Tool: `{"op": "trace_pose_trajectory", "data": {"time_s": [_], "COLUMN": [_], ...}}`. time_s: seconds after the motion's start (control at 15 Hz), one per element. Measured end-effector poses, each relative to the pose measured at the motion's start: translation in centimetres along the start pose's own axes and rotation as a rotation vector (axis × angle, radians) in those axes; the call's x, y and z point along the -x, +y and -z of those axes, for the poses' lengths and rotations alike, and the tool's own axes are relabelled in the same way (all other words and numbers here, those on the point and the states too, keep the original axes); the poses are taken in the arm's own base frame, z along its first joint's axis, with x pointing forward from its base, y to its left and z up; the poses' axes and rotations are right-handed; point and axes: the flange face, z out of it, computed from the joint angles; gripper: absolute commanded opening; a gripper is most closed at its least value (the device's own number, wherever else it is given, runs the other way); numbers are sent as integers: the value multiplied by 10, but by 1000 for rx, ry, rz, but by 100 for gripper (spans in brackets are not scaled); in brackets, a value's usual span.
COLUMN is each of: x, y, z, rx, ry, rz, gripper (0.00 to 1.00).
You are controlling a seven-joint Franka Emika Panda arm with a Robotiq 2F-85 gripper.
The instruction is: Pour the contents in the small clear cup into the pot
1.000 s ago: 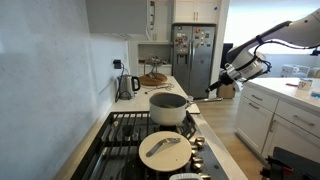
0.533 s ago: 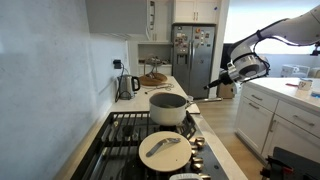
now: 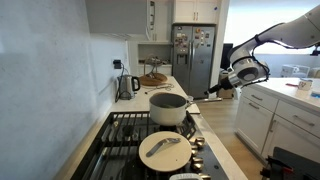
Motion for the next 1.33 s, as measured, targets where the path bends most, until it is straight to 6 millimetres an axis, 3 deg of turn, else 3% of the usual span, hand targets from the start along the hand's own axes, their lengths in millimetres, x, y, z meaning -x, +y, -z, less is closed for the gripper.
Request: {"op": "trace_pose_trajectory", "data": {"time_s": [0.47,0.8,1.13,1.33], "x": [6,21,65,94], "y": [2,26,49,50], "z": [-3,-11,-20,-33], "rx": [-22,-94,-157,-190], "ry": [-1,121,300,344], "rz": [19,34,43,61], "gripper": [100,100,100,100]}}
